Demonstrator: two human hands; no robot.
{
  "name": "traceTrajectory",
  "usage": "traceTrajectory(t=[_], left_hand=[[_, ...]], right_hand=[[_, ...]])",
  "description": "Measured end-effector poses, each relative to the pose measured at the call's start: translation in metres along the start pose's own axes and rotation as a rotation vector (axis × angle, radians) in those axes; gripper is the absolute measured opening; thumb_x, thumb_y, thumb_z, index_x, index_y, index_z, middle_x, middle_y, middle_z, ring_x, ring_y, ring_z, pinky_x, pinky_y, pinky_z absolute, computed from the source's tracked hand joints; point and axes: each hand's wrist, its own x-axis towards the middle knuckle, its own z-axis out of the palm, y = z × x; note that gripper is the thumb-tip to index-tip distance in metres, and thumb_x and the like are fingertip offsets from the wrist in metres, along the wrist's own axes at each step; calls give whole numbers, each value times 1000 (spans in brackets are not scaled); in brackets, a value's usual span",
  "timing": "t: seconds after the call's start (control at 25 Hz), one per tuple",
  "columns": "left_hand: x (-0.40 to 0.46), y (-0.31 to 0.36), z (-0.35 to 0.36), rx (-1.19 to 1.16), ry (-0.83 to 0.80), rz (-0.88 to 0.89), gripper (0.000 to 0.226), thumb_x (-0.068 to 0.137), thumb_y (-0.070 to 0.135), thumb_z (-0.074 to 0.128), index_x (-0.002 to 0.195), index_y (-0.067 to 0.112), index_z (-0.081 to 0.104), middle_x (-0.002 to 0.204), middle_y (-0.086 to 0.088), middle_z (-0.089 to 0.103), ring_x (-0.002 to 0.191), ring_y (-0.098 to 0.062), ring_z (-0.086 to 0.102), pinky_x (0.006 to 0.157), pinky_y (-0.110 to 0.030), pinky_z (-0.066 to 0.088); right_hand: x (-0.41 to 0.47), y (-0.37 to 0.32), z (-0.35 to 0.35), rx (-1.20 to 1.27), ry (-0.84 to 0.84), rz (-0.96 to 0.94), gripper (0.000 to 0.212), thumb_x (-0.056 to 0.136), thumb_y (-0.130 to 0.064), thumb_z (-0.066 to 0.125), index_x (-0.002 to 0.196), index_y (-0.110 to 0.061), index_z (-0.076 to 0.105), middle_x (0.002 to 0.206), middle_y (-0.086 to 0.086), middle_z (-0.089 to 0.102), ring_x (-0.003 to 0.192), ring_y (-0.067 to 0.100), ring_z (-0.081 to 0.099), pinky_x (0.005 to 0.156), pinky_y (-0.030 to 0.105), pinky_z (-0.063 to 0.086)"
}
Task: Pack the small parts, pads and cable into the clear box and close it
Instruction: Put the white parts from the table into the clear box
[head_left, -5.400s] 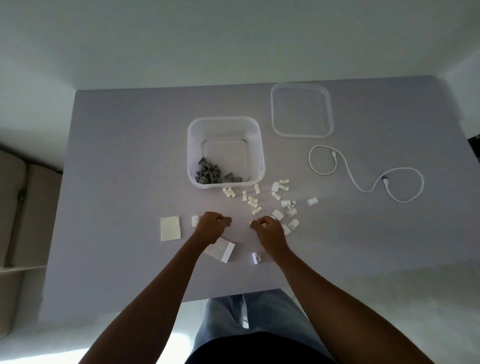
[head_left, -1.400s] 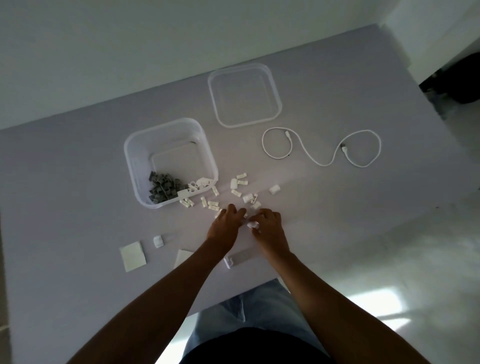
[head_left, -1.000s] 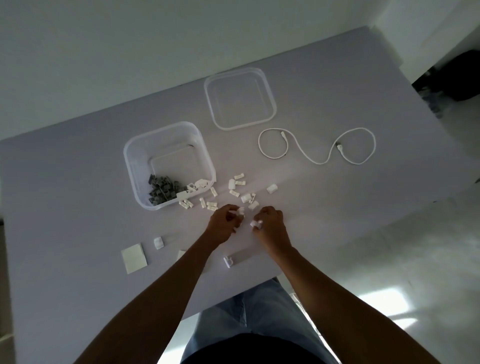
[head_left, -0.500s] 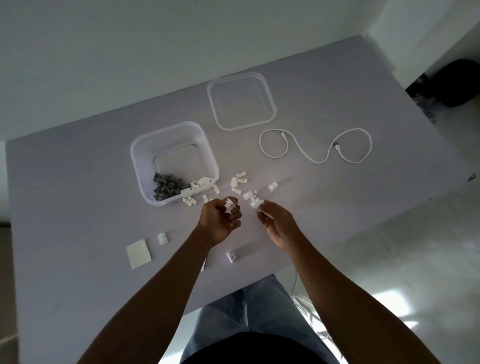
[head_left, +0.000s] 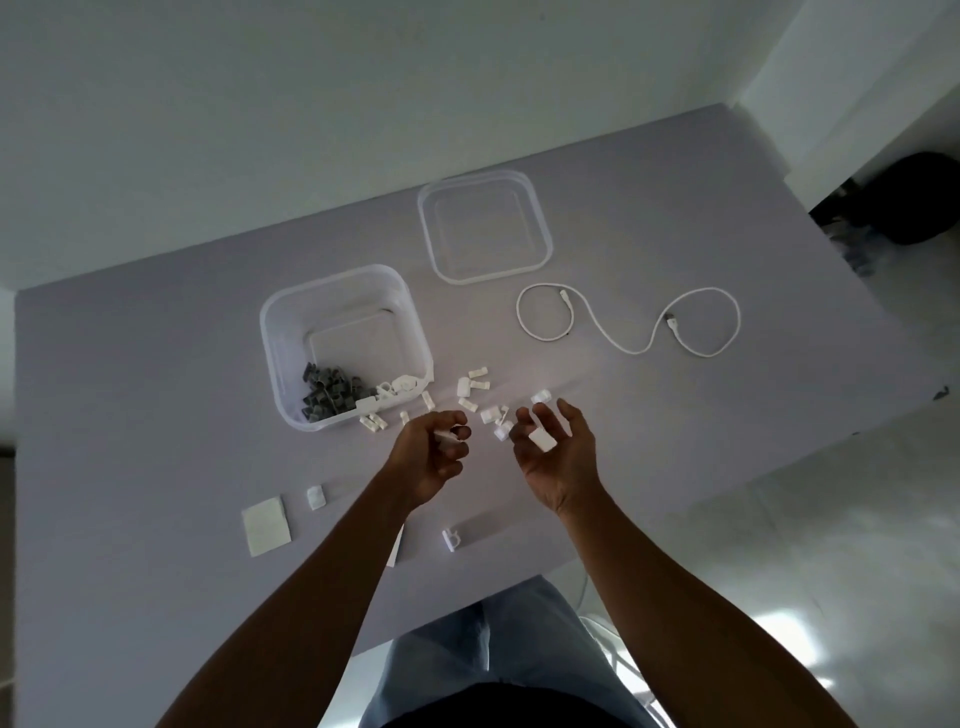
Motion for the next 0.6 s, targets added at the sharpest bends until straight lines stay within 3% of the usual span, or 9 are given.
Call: traceTrajectory(t=[0.08, 0.16, 0.28, 0.36, 0.44, 0.52, 0.6], left_hand=[[10, 4, 3, 82, 62, 4, 15, 78, 4, 42, 81, 14, 53, 63, 0, 46, 45, -10, 32, 41, -18, 19], [24, 8, 9, 302, 228, 18, 12, 80, 6, 45, 80, 11, 55, 59, -1, 42, 47, -13, 33, 44, -19, 22], [51, 11, 16, 822, 513, 201, 21, 92, 20, 48, 86, 7, 63, 70, -9, 56, 64, -25, 51, 58, -32, 42], [66, 9, 21, 1170, 625, 293, 35, 98, 35, 43, 99, 5, 60, 90, -13, 65, 84, -32, 61, 77, -39, 51], [80, 4, 25, 1346, 719, 344, 40, 100, 40, 38, 112, 5, 53, 102, -19, 67, 96, -39, 64, 81, -45, 52], [92, 4, 32, 1433, 757, 318, 43, 100, 40, 38, 126, 5, 43, 111, -22, 66, 103, -43, 63, 83, -48, 50], [99, 5, 36, 1467, 771, 274, 44, 99, 37, 41, 131, 6, 38, 115, -23, 65, 107, -43, 62, 84, -49, 50]], right_hand=[[14, -11, -1, -20, 43, 1, 23, 89, -30, 62, 78, -10, 61, 79, 11, 64, 55, 16, 55, 36, 19, 37], [28, -24, -3, -171, 104, -4, 24, 90, -30, 62, 71, -15, 59, 69, 4, 58, 49, 11, 48, 33, 19, 28], [51, -39, -12, -766, 312, -174, 26, 90, -31, 67, 72, -12, 64, 53, -3, 45, 42, 10, 38, 39, 20, 26], [66, -48, -20, -1274, 355, -453, 15, 86, -27, 71, 83, -12, 70, 62, -3, 57, 50, 11, 49, 49, 22, 38], [73, -54, -24, -1642, 273, -594, 18, 82, -19, 72, 99, -20, 70, 80, -4, 67, 63, 10, 57, 61, 14, 41], [82, -59, -29, -1783, 185, -534, 32, 81, -16, 69, 111, -26, 66, 92, -5, 70, 74, 12, 61, 71, 13, 42], [90, -63, -30, -1830, 152, -467, 33, 82, -16, 66, 113, -27, 65, 99, -2, 72, 87, 15, 65, 79, 19, 46]])
